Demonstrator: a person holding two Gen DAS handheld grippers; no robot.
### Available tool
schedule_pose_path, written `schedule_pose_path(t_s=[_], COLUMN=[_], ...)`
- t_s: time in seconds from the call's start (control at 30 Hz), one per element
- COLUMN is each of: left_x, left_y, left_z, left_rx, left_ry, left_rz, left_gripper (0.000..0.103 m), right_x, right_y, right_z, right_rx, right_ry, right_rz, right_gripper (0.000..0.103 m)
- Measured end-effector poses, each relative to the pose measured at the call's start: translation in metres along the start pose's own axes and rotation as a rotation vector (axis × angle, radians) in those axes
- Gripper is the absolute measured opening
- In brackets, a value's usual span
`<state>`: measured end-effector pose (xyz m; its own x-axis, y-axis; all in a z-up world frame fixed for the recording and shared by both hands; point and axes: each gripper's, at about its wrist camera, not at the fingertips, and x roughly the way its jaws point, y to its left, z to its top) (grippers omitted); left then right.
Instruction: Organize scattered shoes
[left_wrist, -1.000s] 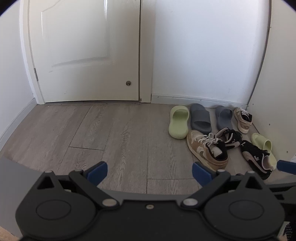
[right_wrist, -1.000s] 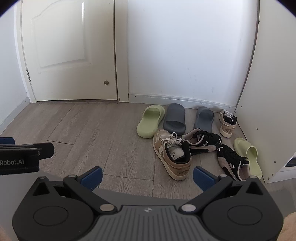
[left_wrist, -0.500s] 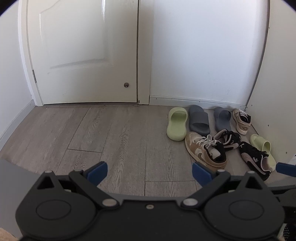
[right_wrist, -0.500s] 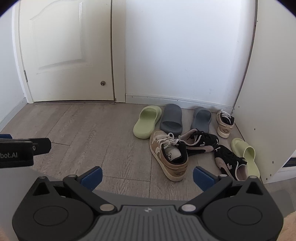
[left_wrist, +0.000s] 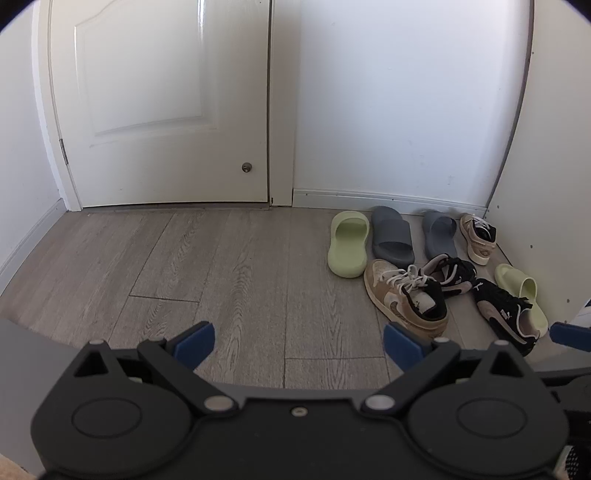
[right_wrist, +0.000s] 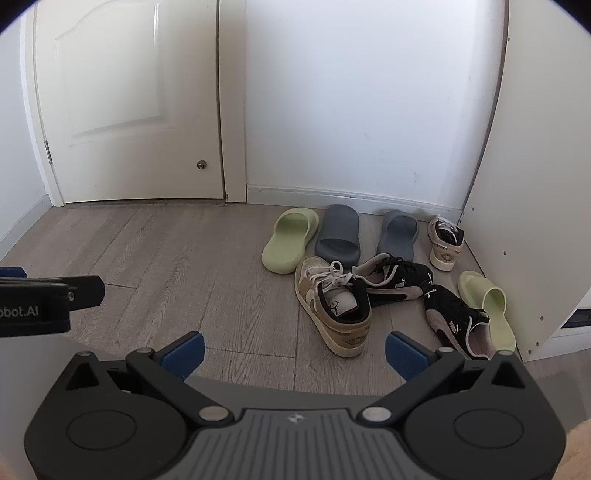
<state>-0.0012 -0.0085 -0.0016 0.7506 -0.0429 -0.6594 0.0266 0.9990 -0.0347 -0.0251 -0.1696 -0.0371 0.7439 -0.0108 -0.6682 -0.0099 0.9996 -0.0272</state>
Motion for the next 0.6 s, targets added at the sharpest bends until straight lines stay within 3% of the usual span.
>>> schedule_pose_path(t_s=[0.6], left_x=[0.0003], left_y=[-0.0036], left_z=[0.0028], left_rx=[0.005], left_ry=[-0.001], left_rz=[0.005], left_gripper=[0.099], right_x=[-0.0026], right_y=[0.0040], right_z=[0.0025], right_rx=[-0.004], right_ry=[-0.003], right_rz=[0.005], right_gripper=[0.103])
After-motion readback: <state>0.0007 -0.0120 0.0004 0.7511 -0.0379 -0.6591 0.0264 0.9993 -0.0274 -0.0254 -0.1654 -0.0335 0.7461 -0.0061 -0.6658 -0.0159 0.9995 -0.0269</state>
